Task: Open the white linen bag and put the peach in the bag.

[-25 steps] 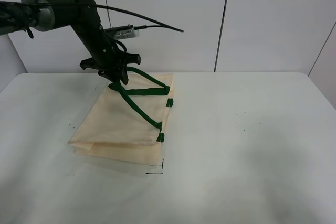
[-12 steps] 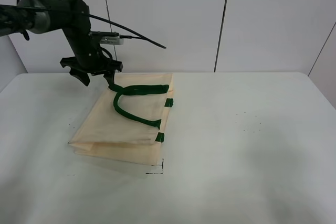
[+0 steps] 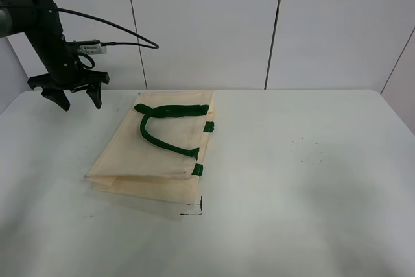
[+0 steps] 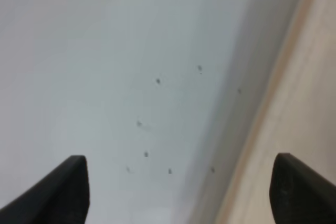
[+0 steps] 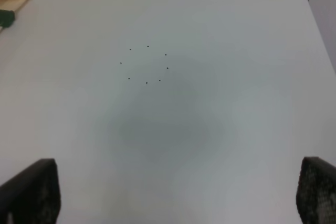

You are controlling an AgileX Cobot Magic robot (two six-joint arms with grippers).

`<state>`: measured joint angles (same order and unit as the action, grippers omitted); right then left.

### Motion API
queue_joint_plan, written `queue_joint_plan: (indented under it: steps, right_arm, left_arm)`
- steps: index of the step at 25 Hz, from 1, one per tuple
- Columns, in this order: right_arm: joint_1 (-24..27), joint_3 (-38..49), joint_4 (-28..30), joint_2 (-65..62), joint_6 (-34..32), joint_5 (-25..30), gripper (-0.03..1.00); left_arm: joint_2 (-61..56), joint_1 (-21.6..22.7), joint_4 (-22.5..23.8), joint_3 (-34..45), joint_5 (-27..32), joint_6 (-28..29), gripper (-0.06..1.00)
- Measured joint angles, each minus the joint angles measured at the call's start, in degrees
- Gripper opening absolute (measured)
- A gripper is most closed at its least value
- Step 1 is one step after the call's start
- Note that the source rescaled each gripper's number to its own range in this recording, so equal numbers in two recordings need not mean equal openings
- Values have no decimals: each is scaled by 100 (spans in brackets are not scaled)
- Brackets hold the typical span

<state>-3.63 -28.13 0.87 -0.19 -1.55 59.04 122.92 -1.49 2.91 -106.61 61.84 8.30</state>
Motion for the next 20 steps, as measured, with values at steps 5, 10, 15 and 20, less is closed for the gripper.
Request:
queue_joint_plan:
  steps: [5,10,15,20]
  right_arm:
    - [0,0,0,0,0,0,100]
    - [0,0,0,0,0,0,100]
    - [0,0,0,0,0,0,100]
    - [0,0,0,0,0,0,100]
  left_arm:
    - [-752,0,-30,536,267,-123,100]
    - [-1883,0,-30,1699,427,-152,100]
    - [-3551,0,-25,3195,447,-193,100]
    - [-5375,0,-6,4795,472,-411,100]
